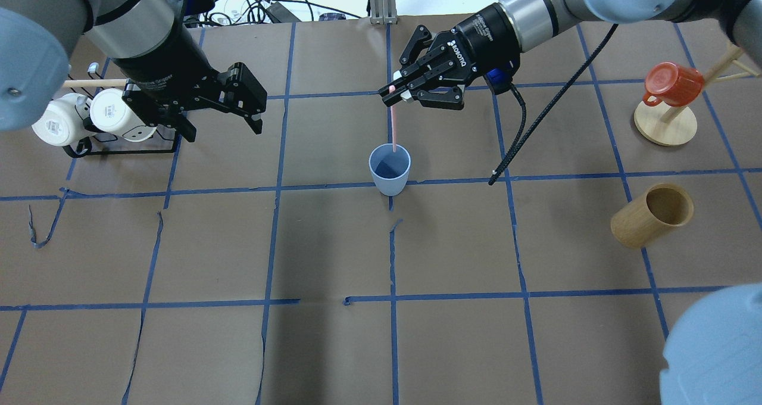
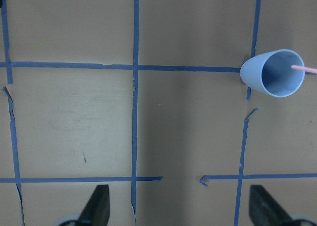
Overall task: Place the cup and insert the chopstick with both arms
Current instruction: 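Lower the chopstick into the blue cup and open the right gripper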
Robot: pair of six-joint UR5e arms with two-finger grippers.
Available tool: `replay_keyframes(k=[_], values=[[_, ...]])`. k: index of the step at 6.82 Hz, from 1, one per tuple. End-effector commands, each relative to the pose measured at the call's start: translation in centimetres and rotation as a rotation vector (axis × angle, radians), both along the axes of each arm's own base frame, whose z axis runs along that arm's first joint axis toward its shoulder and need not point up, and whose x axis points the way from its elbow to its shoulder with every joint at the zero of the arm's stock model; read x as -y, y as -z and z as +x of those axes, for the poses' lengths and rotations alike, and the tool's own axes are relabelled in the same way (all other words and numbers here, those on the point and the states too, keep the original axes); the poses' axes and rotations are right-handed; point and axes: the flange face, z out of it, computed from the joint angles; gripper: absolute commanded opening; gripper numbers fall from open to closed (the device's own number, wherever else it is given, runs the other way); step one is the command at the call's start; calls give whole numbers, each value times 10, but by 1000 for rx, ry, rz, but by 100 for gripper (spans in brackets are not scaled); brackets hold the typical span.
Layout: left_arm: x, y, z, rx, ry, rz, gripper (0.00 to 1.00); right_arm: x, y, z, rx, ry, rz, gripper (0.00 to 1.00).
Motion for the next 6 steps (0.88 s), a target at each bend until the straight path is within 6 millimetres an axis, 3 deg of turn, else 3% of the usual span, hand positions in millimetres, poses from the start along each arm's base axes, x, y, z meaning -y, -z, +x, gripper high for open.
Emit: replay_keyframes(k=[1, 2, 3, 5, 6], values=[[-4, -3, -5, -4, 7, -6, 100, -3, 14, 1, 1, 2, -2, 96], [-11, -3, -8, 1, 7, 2, 100, -2, 11, 0, 1, 4, -10, 100], [-19, -24, 4, 77, 0, 32, 100, -3, -1, 0, -10, -7, -48, 100], [-29, -81, -3, 47, 7, 31, 100, -26, -57, 4, -311, -194, -337, 100], [-28, -82, 0, 50, 2, 30, 100, -32, -71, 5, -421, -268, -408, 100]])
